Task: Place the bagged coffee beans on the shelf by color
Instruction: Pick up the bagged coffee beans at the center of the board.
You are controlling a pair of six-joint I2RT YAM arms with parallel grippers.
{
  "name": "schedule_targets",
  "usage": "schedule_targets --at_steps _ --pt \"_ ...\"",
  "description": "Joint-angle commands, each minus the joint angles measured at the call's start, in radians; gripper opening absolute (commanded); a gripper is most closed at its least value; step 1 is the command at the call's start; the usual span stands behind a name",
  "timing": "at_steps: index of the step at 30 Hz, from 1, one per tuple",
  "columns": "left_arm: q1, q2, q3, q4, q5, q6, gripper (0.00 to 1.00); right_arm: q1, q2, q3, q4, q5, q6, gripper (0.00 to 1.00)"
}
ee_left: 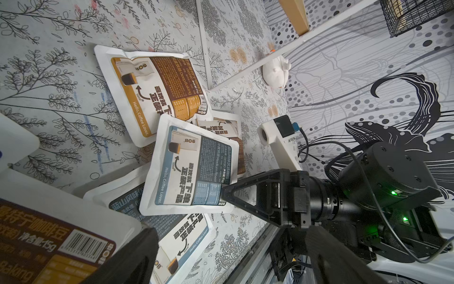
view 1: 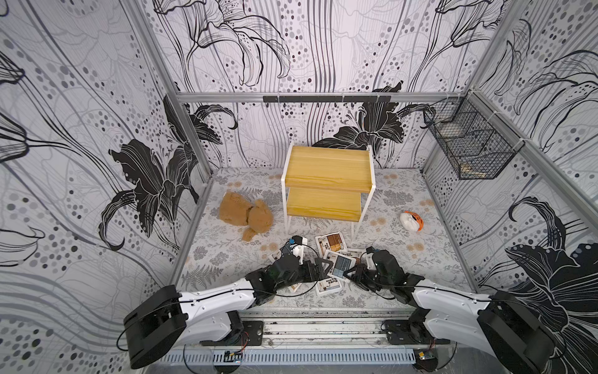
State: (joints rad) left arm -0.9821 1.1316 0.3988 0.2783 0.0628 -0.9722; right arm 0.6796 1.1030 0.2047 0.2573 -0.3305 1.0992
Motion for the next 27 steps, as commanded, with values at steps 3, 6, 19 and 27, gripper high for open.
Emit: schedule_targets --at_steps 3,6,19,27 --pt "-0.005 -0.02 -0.018 0.006 -0.02 0.01 0.99 0.006 -0.019 0.003 0.005 0.016 0.001 0.13" --pt "-0.006 -0.026 -0.019 0.004 -0.02 0.009 0.99 0.006 -0.052 0.008 -0.022 0.016 0.004 0.02" --pt "-0.003 -0.143 -0.014 0.032 -0.02 -0.058 0.97 0.009 -0.403 0.109 -0.324 0.016 0.028 0.0" --pt "-0.002 -0.177 -0.03 0.209 0.031 -0.15 0.99 0.011 -0.536 0.149 -0.218 0.017 0.072 0.0"
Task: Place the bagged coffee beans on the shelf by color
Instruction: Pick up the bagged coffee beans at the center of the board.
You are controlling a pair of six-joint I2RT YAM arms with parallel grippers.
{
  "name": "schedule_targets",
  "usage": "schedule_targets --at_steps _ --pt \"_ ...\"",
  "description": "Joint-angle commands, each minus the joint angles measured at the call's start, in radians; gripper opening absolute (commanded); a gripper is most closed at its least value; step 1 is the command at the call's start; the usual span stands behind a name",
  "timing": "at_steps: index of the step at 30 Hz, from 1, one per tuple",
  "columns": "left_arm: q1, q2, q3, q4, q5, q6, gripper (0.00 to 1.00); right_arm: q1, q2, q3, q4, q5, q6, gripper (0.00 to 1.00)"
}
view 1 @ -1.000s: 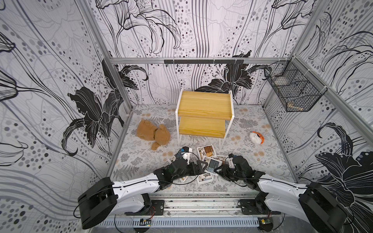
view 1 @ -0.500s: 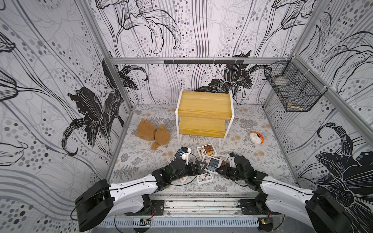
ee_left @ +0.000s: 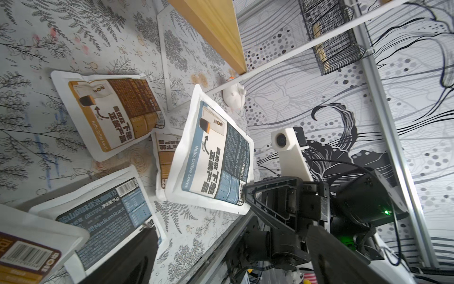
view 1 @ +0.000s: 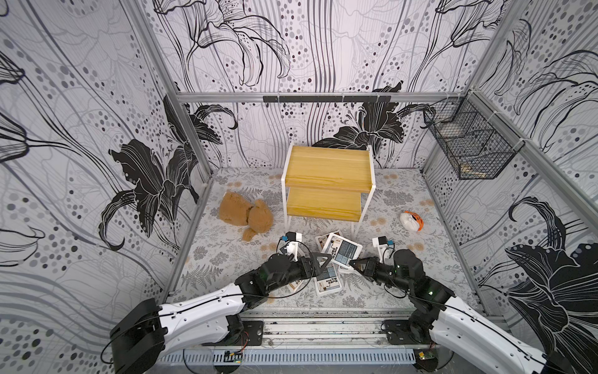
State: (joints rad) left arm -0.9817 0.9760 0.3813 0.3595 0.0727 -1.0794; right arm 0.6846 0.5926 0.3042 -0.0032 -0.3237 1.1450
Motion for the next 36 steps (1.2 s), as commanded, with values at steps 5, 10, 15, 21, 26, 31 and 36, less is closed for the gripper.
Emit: schedule_targets --at_steps 5,10,15,21,26,31,36 --pt "-0.003 -0.018 0.035 0.149 0.037 -0.028 0.96 0.006 0.013 0.12 0.116 -0.014 0.027 0.0" --pt "-0.006 -0.011 0.087 0.135 0.014 0.009 0.89 0.016 0.066 0.182 0.156 -0.03 0.03 0.0" --pt "-0.008 -0.026 0.091 0.168 -0.048 0.019 0.84 0.045 0.096 0.216 0.179 -0.039 0.032 0.0" --pt "-0.009 -0.028 0.106 0.188 -0.086 0.042 0.76 0.092 0.111 0.22 0.208 -0.025 0.034 0.0" --pt "-0.008 -0.03 0.1 0.246 -0.108 0.05 0.66 0.128 0.134 0.221 0.229 -0.017 0.03 0.0" --pt "-0.009 -0.017 0.121 0.231 -0.099 0.063 0.44 0.154 0.157 0.221 0.238 -0.004 0.025 0.0" --pt "-0.008 -0.016 0.122 0.203 -0.104 0.053 0.22 0.159 0.156 0.223 0.218 0.005 0.017 0.0"
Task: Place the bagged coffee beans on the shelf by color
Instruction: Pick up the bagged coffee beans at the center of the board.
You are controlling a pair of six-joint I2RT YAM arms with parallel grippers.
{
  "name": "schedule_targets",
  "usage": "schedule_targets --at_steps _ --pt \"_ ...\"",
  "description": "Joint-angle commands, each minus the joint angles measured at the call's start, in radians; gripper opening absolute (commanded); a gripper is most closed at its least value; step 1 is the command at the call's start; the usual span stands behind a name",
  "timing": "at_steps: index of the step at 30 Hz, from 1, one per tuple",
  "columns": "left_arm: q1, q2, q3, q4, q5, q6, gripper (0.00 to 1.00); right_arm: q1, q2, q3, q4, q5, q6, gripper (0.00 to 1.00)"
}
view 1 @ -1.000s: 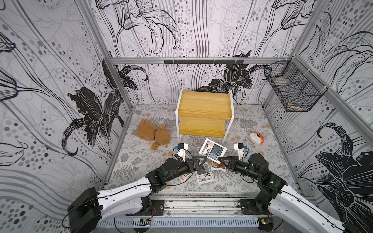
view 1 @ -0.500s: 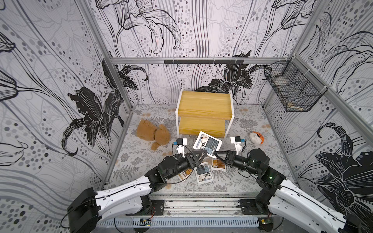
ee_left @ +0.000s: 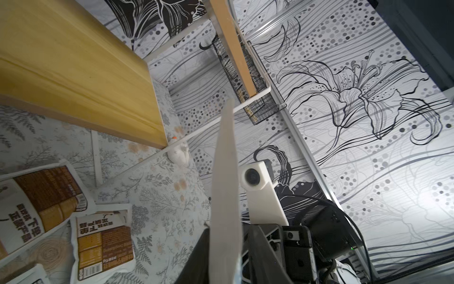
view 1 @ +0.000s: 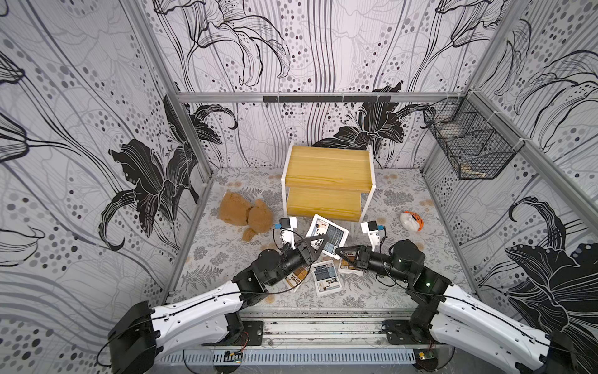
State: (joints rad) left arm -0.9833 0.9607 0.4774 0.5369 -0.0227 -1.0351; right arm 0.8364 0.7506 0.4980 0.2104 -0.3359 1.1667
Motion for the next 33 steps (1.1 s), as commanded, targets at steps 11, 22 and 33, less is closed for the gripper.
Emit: schedule_targets --at_steps 11,22,33 --pt "0.001 0.016 0.129 -0.185 0.04 0.057 0.15 0.007 -0.077 0.121 -0.274 0.101 -0.137 0.65" --pt "0.248 0.088 0.327 -0.502 0.517 0.124 0.13 0.003 0.083 0.545 -0.718 0.121 -0.464 0.85" --pt "0.357 0.087 0.451 -0.664 0.766 0.198 0.12 -0.177 0.395 0.942 -0.909 -0.174 -0.671 0.85"
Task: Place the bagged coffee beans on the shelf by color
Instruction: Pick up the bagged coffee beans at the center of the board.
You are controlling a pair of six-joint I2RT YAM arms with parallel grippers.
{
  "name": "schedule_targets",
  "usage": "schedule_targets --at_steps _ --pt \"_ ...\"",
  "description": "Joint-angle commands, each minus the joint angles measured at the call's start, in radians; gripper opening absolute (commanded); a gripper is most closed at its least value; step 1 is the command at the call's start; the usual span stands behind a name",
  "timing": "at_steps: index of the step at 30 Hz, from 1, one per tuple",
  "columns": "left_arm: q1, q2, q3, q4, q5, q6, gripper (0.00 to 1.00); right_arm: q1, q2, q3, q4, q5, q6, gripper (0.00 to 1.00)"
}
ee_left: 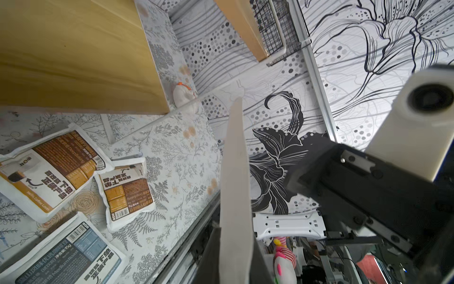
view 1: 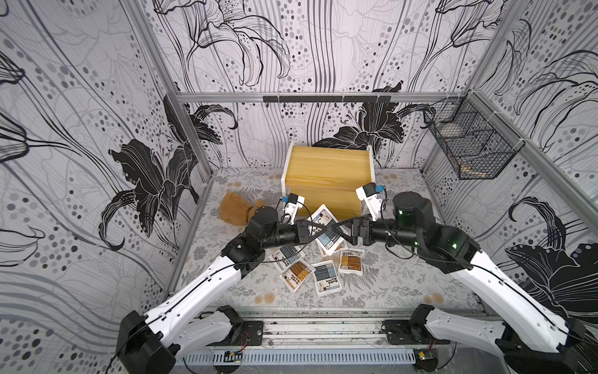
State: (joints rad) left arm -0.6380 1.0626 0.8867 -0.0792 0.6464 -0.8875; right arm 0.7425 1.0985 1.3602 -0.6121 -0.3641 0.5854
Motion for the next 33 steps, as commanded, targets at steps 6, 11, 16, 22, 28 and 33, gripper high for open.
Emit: schedule_targets --at_steps 6,11,16,22,28,33 --pt "0.033 -0.049 0.041 -0.041 0.153 0.041 0.12 -0.174 0.147 0.158 -0.084 -0.343 -0.126 0.81" --pt "0.048 -0.054 0.057 0.008 0.204 0.011 0.12 -0.175 0.132 0.087 0.004 -0.427 -0.096 0.81" --pt "0.058 -0.077 0.033 0.08 0.242 -0.039 0.12 -0.173 0.12 0.026 0.061 -0.525 -0.072 0.81" --pt "0.068 -0.082 0.006 0.105 0.246 -0.046 0.12 -0.174 0.102 -0.006 0.134 -0.605 -0.039 0.8" --pt "0.08 -0.079 0.012 0.103 0.251 -0.05 0.12 -0.175 0.097 -0.048 0.187 -0.631 -0.01 0.66" --pt "0.087 -0.079 0.01 0.096 0.251 -0.047 0.12 -0.173 0.092 -0.069 0.2 -0.64 0.0 0.51"
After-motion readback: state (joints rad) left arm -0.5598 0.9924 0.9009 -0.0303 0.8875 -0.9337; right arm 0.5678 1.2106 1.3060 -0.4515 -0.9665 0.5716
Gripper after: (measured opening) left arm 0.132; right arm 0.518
